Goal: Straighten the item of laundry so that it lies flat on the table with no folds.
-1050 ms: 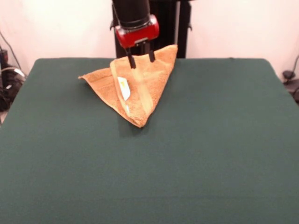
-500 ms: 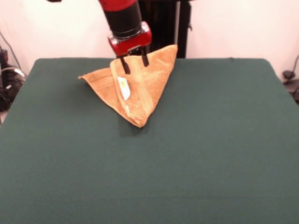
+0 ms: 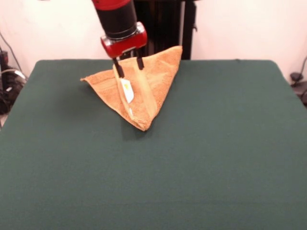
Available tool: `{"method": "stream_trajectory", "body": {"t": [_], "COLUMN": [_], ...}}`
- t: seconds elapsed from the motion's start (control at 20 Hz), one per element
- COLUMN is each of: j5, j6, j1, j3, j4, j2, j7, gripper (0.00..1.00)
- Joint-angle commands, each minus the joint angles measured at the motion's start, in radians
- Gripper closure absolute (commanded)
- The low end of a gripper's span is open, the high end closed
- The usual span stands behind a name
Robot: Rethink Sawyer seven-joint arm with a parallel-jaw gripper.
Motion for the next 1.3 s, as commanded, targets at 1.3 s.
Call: {"method": "stream_trajectory", "body": {"t": [1.3], "j5": [-0.267], "j6": [-0.226], "j1": [0.038], "j3": [0.059], "j4": [-0.088], "j2": [0.228], "j7": [-0.031], "gripper": [0.0]}}
